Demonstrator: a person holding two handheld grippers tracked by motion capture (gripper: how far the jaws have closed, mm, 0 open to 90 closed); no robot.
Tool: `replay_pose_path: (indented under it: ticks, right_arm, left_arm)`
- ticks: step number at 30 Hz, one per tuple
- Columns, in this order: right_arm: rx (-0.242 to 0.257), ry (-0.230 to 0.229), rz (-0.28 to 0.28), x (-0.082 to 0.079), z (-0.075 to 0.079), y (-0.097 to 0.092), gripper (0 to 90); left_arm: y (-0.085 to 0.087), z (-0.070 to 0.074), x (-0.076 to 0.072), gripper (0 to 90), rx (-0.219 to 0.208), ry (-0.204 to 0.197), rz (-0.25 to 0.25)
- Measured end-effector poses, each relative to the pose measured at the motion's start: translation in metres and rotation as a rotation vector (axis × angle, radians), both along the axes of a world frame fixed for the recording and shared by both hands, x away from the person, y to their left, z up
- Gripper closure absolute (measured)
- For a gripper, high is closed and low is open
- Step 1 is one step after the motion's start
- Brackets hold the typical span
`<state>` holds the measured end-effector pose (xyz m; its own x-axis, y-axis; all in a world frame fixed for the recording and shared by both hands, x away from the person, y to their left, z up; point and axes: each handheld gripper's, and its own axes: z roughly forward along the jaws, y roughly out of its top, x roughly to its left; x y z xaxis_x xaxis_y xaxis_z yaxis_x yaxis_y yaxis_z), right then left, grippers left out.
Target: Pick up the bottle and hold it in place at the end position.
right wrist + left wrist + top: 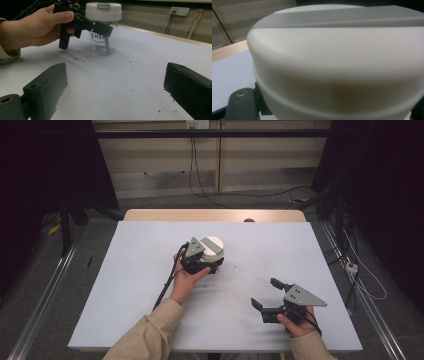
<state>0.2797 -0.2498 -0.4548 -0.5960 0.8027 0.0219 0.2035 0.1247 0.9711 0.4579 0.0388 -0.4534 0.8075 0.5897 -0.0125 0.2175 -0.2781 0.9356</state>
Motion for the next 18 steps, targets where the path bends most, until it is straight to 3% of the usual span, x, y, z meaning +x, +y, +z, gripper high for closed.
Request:
replay_pose_path:
  ticks: [9, 18]
  right_arm:
    - [0.0, 0.001, 0.006, 0.0006, 0.0002, 0.0024, 4.1]
    - [-0.013, 0.011, -0.003, 0.0072, 0.0013, 0.0068, 4.1]
  left_arm:
    - [-0.0049, -0.0015, -0.0005, 18.5, 0.003, -0.028, -0.009]
    - [-0.0005, -0.0031, -0.0013, 18.5, -0.008, -0.014, -0.012]
